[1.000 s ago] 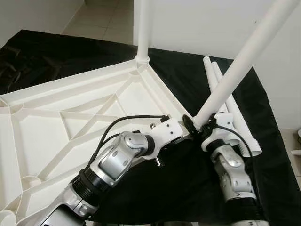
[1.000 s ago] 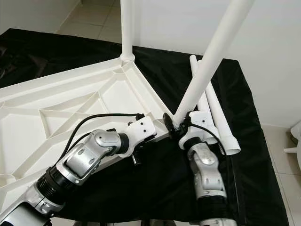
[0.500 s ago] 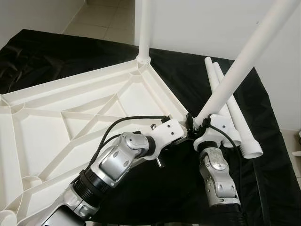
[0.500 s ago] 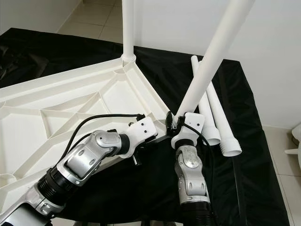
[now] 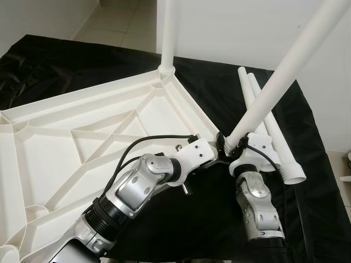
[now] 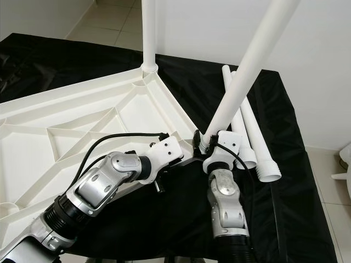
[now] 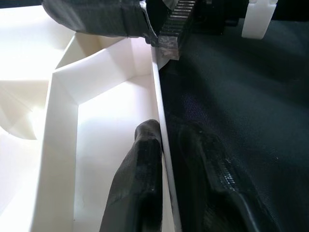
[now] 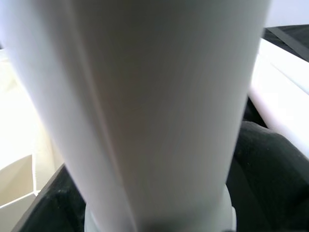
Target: Building children table
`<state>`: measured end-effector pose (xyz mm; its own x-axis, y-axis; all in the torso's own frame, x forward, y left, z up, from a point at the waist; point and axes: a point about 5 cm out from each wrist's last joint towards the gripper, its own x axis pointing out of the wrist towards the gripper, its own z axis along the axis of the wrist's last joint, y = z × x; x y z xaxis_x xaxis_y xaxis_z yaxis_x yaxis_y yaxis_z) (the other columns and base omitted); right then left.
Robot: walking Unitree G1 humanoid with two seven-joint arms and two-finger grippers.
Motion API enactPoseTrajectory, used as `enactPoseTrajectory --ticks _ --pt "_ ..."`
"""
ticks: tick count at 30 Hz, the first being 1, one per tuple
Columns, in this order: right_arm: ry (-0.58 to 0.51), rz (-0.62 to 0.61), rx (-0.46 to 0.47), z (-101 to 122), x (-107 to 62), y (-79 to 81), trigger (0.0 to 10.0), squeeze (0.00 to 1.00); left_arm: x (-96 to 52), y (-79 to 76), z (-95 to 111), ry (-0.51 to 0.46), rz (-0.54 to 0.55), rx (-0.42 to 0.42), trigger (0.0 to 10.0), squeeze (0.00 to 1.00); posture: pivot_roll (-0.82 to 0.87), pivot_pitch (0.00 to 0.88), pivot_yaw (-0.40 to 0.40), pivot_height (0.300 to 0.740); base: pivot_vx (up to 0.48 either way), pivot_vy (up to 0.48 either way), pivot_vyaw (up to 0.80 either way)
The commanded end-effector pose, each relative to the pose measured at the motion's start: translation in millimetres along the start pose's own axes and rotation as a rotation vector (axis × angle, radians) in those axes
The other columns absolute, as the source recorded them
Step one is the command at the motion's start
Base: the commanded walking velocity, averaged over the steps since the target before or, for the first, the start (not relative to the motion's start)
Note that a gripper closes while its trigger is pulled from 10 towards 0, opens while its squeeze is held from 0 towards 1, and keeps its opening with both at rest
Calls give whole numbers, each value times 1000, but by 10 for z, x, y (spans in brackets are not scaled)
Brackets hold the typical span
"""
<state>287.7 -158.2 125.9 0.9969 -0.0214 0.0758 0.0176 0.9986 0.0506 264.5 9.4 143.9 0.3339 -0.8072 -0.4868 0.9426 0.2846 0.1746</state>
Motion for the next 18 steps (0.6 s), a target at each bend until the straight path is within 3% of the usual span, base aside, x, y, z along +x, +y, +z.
enactPoseTrajectory --ticks 1,2,3,6,8,9,11,18 --pt "28 -6 -3 -46 23 -164 10000 1000 106 -183 -194 78 -107 -49 10000 0 36 105 -72 740 0 0 0" --pt "21 14 -7 -35 33 -185 10000 1000 106 -180 -193 78 -107 -49 10000 0 36 105 -72 740 0 0 0" --pt "14 50 -3 -26 39 -194 10000 0 104 -175 -191 78 -105 -49 10000 0 37 109 -71 740 0 0 0" --pt "7 80 -6 -18 43 -204 10000 0 103 -172 -190 78 -104 -48 10000 0 37 109 -71 740 0 0 0" --pt "-2 197 10 -5 35 -202 10000 0 99 -166 -191 77 -101 -48 10000 0 36 112 -68 740 0 0 0" --pt "-2 197 10 -5 35 -202 10000 0 99 -166 -191 77 -101 -48 10000 0 36 112 -68 740 0 0 0" --pt "-12 348 6 -4 3 -207 10000 0 102 -162 -188 77 -99 -49 10000 0 33 116 -64 740 0 0 0" --pt "5 456 -32 -40 10 -294 10000 0 135 -152 -145 58 -88 -49 10000 0 30 117 -60 740 0 0 0"
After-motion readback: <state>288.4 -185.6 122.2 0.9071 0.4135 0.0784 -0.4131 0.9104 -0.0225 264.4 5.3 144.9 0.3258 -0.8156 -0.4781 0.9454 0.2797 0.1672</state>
